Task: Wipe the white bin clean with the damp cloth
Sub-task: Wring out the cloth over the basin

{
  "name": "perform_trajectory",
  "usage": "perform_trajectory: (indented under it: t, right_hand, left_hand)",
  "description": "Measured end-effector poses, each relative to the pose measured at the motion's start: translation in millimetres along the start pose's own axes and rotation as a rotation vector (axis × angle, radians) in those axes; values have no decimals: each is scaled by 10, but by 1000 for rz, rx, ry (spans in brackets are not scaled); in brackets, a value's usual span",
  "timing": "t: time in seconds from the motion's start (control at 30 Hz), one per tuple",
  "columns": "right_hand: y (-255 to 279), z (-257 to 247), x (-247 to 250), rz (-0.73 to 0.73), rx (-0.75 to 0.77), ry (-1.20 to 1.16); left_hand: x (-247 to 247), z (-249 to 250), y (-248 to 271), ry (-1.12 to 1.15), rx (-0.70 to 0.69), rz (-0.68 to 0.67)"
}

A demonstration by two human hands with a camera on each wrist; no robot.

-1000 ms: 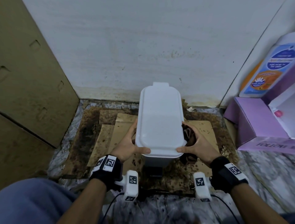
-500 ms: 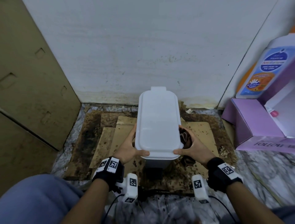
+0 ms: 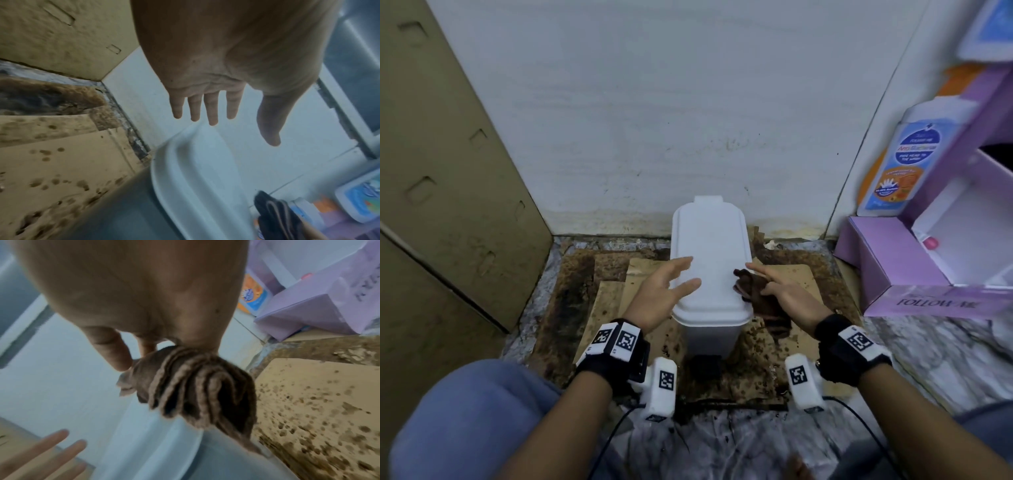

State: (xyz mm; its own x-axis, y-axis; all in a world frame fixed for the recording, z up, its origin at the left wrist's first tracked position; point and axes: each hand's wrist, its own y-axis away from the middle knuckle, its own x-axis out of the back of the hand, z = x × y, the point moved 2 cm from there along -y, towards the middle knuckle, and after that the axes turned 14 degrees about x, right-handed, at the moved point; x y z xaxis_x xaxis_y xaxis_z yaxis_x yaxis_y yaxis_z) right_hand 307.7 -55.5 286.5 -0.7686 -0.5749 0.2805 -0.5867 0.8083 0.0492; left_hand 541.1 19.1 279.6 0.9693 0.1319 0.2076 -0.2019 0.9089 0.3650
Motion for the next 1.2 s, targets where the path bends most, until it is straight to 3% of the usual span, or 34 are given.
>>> perform_trajectory:
  t: [0.13, 0.23, 0.33, 0.4, 0.5, 0.6, 0.73, 0.93, 1.1, 1.2]
  right_hand:
    - [53, -324, -28, -56, 195, 71]
    - [110, -499, 11, -55, 285, 96]
    - [190, -635, 154, 19, 324, 156]
    - [243, -657, 317, 66, 275, 210]
    - [406, -695, 567, -2, 141, 226]
    - [606, -750, 802, 50, 180, 189]
    - [890, -811, 1081, 222, 284, 45]
    - [1413, -762, 1545, 296, 310, 114]
    - [2090, -418, 1902, 433, 212, 31]
    - [2492, -74, 2021, 518, 147, 13]
  left_hand:
    - [-179, 302, 133, -5, 31, -152]
    - [-334, 532, 212, 117, 64, -270]
    - [-453, 713, 243, 165, 3, -285]
    - [-521, 805, 245, 161, -50, -271]
    - [-653, 954, 274, 203, -108, -257]
    - [-827, 1071, 316, 213, -149, -291]
    - [-1178, 1265, 422, 165, -110, -447]
    - [-1923, 1437, 542, 44, -5, -714]
    - [-2625, 1463, 517, -105, -98, -612]
    - [-3113, 1335, 528, -218, -143, -624]
